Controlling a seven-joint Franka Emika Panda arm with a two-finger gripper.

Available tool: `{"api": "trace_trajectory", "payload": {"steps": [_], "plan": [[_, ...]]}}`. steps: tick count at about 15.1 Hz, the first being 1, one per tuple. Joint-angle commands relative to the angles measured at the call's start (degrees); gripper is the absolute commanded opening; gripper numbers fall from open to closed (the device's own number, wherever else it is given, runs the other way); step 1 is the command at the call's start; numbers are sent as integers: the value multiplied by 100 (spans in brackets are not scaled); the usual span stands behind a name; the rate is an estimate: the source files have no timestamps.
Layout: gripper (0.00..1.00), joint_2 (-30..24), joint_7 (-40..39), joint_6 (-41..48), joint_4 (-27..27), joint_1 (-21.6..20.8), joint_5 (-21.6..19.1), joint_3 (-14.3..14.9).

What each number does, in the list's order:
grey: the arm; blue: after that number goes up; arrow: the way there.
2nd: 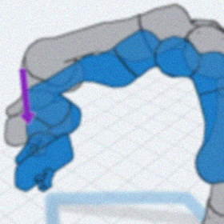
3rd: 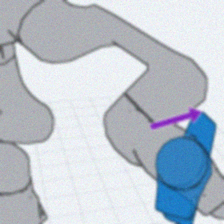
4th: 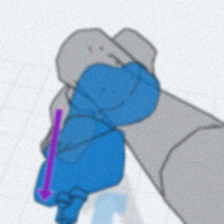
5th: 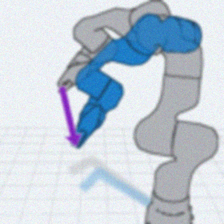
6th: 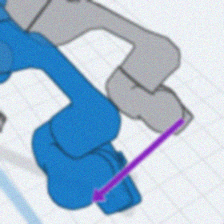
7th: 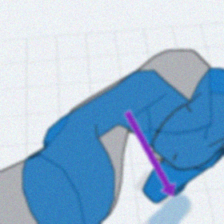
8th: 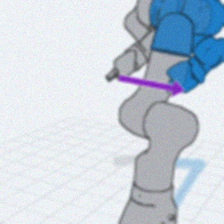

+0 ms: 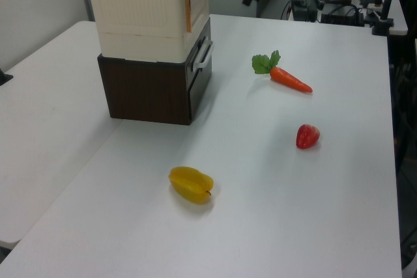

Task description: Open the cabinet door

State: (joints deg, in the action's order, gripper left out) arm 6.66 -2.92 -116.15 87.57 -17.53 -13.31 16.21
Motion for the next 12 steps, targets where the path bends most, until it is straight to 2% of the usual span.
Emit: {"api": "trace_trajectory", "payload": {"steps": [1,4,6,10,11,12], "plan": [[93,134,55,-600,-47,-321,-93,57],[92,458,518,-1407,-56,-488,21,57],[84,739,800,-2023,-126,-584,117,66],[81,1311,1399,-2368,-670,-611,609,66],[74,1407,1399,-2386,-767,-602,706,66],[62,1478,1391,-2429,-846,-611,777,66]]}}
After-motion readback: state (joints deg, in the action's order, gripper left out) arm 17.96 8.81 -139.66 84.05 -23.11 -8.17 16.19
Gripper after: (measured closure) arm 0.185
